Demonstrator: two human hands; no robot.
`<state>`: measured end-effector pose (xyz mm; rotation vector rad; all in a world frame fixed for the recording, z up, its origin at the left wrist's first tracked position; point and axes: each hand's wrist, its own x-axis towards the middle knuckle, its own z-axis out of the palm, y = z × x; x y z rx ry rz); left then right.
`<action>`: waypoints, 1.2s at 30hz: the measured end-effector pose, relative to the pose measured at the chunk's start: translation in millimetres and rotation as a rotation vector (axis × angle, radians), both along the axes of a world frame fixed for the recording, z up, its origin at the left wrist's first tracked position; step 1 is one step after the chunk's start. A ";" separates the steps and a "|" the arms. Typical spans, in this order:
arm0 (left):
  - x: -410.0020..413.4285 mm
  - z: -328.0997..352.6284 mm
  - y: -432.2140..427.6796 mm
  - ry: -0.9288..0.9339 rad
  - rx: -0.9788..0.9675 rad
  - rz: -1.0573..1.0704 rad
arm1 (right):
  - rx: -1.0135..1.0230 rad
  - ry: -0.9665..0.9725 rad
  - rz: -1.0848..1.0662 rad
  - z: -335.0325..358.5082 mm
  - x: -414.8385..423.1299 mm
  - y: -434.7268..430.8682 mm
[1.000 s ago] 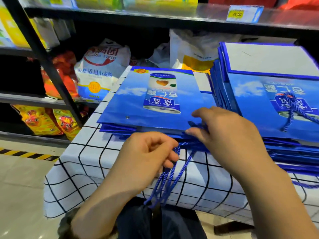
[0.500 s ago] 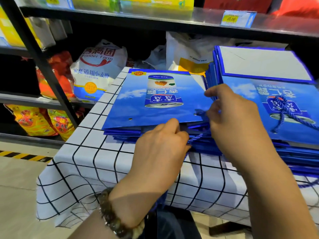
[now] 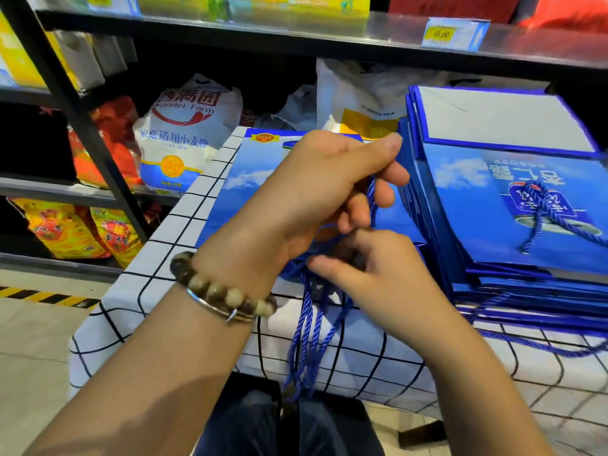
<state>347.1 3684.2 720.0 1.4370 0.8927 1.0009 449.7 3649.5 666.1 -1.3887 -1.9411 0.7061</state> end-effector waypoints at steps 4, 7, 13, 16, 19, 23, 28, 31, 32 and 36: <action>-13.6 -6.9 8.0 0.147 0.062 0.067 | 0.001 0.201 -0.068 -0.5 -3.1 6.1; -39.2 -18.8 8.2 0.334 0.074 0.076 | -0.069 0.455 -0.094 4.8 -2.1 6.6; -62.3 -36.2 -2.5 0.516 0.017 -0.051 | -0.073 0.819 -0.154 29.3 -3.1 22.5; -62.3 -33.5 -2.3 0.498 -0.023 -0.015 | -0.086 0.828 -0.170 32.2 -9.9 34.1; -66.4 -28.8 5.6 0.400 -0.039 0.155 | -0.155 0.672 -0.168 23.4 -14.7 45.8; -80.2 -26.1 18.0 0.392 0.016 0.333 | 0.007 0.066 0.012 0.3 -17.6 46.4; -93.7 -31.8 21.1 0.534 0.026 0.354 | 0.125 -0.394 0.238 -16.5 -17.9 39.0; -95.6 -31.9 14.8 0.613 0.055 0.311 | 0.188 -0.421 0.205 -19.0 -7.0 35.1; -95.2 -32.0 12.3 0.646 0.069 0.289 | 0.201 -0.405 0.202 -19.4 -2.7 33.3; -93.3 -34.1 7.2 0.740 0.104 0.191 | 0.257 -0.377 0.211 -25.0 5.2 27.2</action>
